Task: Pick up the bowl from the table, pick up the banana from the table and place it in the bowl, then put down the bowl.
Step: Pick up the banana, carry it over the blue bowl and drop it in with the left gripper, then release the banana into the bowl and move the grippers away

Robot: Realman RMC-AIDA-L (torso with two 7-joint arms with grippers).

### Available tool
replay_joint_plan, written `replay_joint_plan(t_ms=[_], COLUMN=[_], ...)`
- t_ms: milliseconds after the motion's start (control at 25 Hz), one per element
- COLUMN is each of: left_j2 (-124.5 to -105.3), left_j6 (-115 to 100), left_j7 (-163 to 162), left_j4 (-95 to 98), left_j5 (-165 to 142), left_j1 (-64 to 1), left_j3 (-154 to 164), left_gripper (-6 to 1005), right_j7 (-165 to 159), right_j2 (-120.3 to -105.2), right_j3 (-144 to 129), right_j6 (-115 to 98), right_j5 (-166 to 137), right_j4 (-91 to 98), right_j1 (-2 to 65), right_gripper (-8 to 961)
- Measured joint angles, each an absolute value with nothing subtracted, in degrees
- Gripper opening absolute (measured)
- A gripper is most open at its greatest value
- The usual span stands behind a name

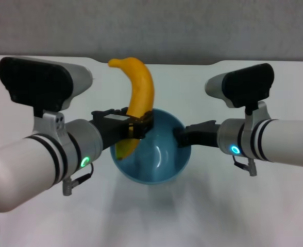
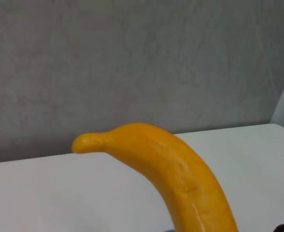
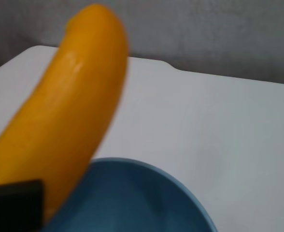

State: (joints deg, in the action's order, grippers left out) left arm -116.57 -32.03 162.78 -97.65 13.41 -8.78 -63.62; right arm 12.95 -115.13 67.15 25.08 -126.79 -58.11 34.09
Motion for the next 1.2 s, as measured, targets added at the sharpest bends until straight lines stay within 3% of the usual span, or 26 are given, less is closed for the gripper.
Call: replay_joint_plan(t_ms=[1160, 1200], left_j2=[-116.54, -116.54], left_j6=[-28.1, -28.1], left_j7=[162.8, 162.8], left_j4=[-92.2, -92.2], left_j5=[13.2, 13.2], left_j1=[-10.7, -10.5], left_j3=[-61.9, -62.2], left_gripper=[638, 710], right_j7=[13.9, 13.9], right_j2=[-115.04, -115.02], right_j3=[66.1, 66.1], right_j6=[25.1, 25.2], right_j5=[-124.9, -124.9], right_j4=[-57.6, -57.6], right_j1=[35.0, 35.0], right_gripper=[39, 39])
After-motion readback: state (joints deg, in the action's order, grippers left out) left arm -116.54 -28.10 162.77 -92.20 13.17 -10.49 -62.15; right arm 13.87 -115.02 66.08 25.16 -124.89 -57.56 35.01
